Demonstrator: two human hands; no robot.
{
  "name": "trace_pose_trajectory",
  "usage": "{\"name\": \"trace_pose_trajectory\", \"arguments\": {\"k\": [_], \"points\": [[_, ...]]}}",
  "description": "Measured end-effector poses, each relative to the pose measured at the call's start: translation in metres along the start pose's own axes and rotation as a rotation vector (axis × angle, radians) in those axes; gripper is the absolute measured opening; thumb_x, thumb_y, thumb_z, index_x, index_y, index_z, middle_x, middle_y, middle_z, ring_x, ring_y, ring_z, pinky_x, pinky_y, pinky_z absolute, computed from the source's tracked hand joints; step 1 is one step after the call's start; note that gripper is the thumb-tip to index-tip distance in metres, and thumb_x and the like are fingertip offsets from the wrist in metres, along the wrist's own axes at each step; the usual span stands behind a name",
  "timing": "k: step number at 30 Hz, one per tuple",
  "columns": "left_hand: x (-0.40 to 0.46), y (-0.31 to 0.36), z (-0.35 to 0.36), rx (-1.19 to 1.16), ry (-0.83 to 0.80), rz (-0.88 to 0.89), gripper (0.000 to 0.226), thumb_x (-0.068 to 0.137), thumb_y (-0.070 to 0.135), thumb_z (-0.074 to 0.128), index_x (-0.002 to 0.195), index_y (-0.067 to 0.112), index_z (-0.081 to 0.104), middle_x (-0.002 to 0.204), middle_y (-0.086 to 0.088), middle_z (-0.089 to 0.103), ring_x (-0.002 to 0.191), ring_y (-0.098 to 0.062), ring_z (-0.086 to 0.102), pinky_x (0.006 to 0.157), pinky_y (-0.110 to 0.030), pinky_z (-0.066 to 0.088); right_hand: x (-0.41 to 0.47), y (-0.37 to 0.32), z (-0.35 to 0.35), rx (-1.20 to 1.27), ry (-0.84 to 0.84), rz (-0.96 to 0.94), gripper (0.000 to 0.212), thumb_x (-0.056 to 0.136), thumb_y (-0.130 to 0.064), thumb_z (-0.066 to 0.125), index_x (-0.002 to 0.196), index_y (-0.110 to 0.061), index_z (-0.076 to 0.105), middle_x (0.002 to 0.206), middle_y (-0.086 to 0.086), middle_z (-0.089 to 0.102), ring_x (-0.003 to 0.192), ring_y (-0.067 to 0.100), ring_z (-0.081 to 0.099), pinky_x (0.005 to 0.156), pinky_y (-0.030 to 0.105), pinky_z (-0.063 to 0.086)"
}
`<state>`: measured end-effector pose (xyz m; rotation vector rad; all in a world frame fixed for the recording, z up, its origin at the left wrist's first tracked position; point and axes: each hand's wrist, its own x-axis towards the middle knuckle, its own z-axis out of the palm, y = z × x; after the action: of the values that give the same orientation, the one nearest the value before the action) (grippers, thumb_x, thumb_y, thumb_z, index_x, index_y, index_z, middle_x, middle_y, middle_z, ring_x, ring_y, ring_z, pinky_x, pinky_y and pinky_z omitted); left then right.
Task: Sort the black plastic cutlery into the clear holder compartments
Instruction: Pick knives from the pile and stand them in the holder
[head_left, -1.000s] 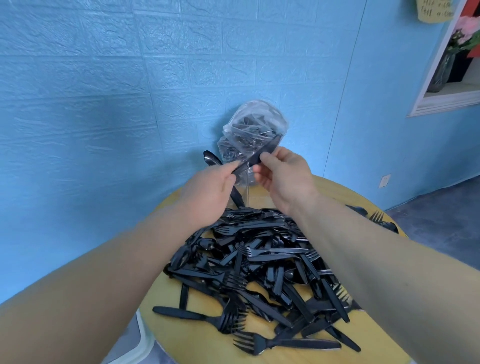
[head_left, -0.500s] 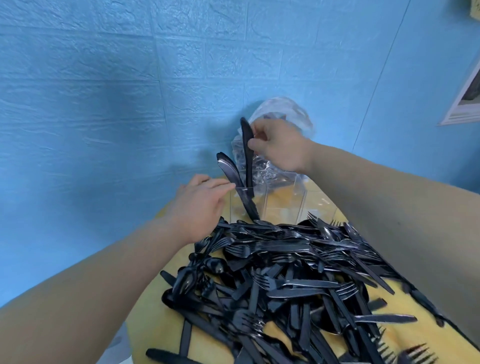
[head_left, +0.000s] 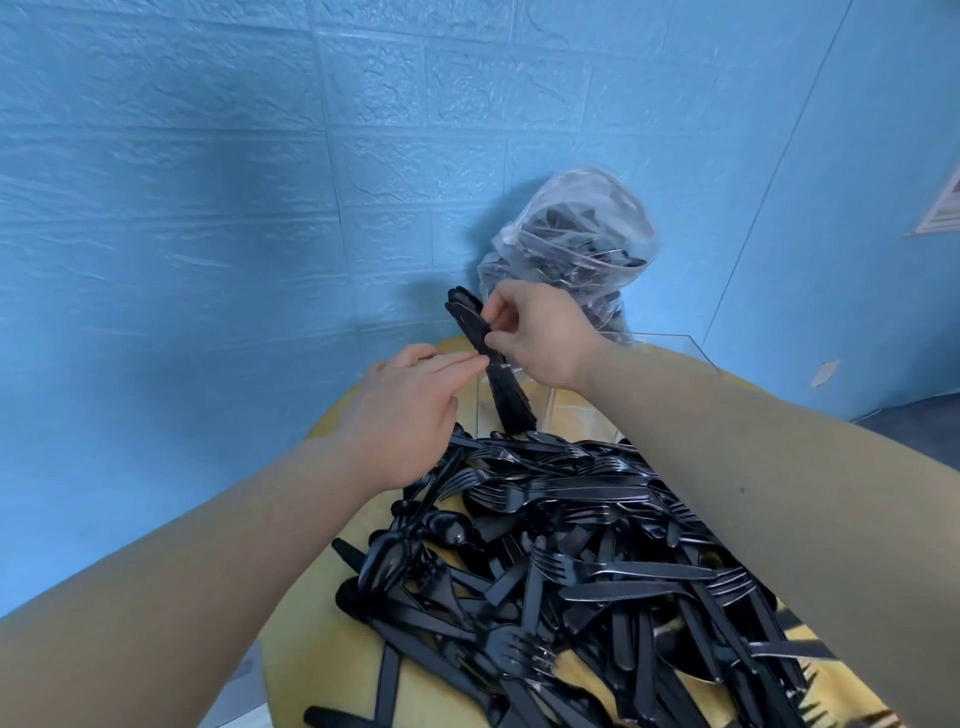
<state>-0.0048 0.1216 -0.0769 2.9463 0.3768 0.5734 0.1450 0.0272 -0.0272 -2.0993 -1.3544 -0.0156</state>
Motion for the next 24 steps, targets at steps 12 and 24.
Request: {"name": "trace_pose_trajectory", "arguments": {"k": [12, 24], "points": [[-0.008, -0.001, 0.000, -0.028, 0.010, -0.004, 0.055, 0.095, 0.015, 0.040, 0.145, 0.036, 0.033, 0.147, 0.013, 0.038, 0.131, -0.019, 0.030, 0.105, -0.045, 0.033, -0.015, 0.003, -0.016, -0.097, 0.051, -0.047, 0.015, 0.081, -0.015, 0.071, 0.095, -0.013, 0.066, 0.084, -0.003, 0.062, 0.082, 0.015, 0.059, 0.081, 0.025, 0.047], [-0.077, -0.008, -0.002, -0.095, 0.009, -0.246, 0.040, 0.099, 0.016, 0.039, 0.136, 0.028, 0.049, 0.140, 0.009, 0.047, 0.127, -0.019, 0.032, 0.107, -0.033, 0.026, -0.103, -0.009, -0.007, -0.227, -0.208, 0.002, 0.017, 0.090, -0.018, 0.057, 0.101, -0.020, 0.069, 0.095, -0.007, 0.068, 0.088, 0.010, 0.061, 0.080, 0.020, 0.045]]}}
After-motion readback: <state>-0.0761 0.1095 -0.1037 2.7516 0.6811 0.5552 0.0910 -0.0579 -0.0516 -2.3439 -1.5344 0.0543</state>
